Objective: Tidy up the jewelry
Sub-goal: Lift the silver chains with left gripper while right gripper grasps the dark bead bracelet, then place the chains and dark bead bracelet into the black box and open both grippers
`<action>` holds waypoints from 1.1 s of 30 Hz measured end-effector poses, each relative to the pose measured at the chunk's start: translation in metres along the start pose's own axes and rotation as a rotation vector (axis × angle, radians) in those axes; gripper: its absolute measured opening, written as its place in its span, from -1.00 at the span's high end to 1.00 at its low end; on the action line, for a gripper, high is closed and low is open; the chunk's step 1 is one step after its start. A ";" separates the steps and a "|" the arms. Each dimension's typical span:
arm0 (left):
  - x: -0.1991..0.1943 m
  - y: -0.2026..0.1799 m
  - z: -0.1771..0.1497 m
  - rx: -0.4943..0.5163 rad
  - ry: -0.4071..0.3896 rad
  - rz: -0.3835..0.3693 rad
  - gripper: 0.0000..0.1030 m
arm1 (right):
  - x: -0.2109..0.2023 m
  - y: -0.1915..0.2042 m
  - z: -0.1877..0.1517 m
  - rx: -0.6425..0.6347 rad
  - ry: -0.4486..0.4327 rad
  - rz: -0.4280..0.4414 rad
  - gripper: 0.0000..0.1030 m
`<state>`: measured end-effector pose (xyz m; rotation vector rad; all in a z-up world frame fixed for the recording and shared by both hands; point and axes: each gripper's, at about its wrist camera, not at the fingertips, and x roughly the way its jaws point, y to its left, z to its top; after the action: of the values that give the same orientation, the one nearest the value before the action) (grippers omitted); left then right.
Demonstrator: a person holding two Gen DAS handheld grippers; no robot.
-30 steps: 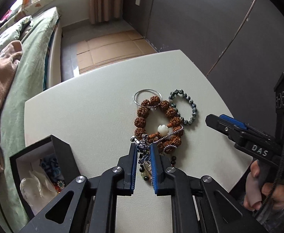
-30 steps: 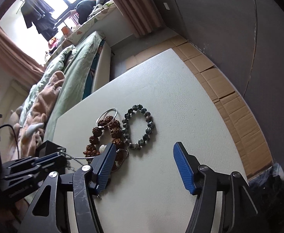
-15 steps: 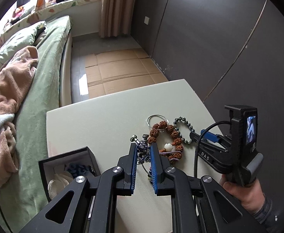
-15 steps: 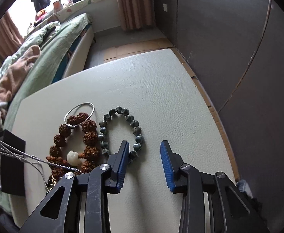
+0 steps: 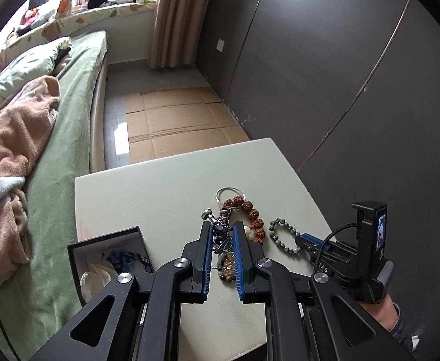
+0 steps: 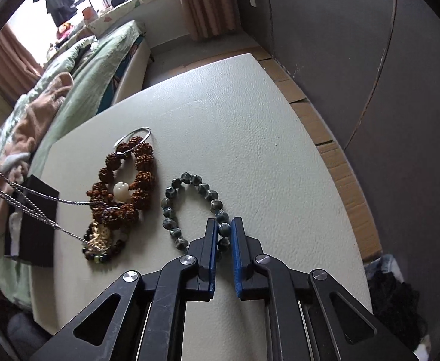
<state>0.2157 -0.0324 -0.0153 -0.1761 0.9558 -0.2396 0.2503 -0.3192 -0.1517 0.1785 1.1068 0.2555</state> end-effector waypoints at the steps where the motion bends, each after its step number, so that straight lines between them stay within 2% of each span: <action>1: -0.004 0.000 0.001 0.001 -0.009 -0.003 0.74 | -0.003 -0.002 0.000 0.017 -0.004 0.026 0.80; 3: -0.013 -0.002 0.003 0.005 -0.030 -0.006 0.74 | -0.012 -0.005 0.000 0.053 -0.021 0.098 0.80; 8: -0.039 -0.006 0.010 0.007 -0.087 -0.025 0.74 | -0.039 0.000 0.005 0.069 -0.066 0.193 0.80; 13: -0.065 -0.006 0.016 0.011 -0.140 -0.035 0.74 | -0.060 0.024 0.019 0.047 -0.112 0.251 0.80; 20: -0.099 0.002 0.021 0.018 -0.211 -0.013 0.74 | -0.083 0.070 0.035 -0.013 -0.163 0.332 0.80; 24: -0.116 0.014 0.020 -0.006 -0.244 -0.001 0.74 | -0.091 0.094 0.039 -0.032 -0.168 0.411 0.80; 33: -0.147 0.030 0.012 -0.041 -0.292 0.003 0.74 | -0.089 0.144 0.038 -0.103 -0.162 0.462 0.80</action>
<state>0.1482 0.0382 0.0988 -0.2400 0.6715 -0.1861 0.2307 -0.2077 -0.0197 0.3573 0.8789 0.6972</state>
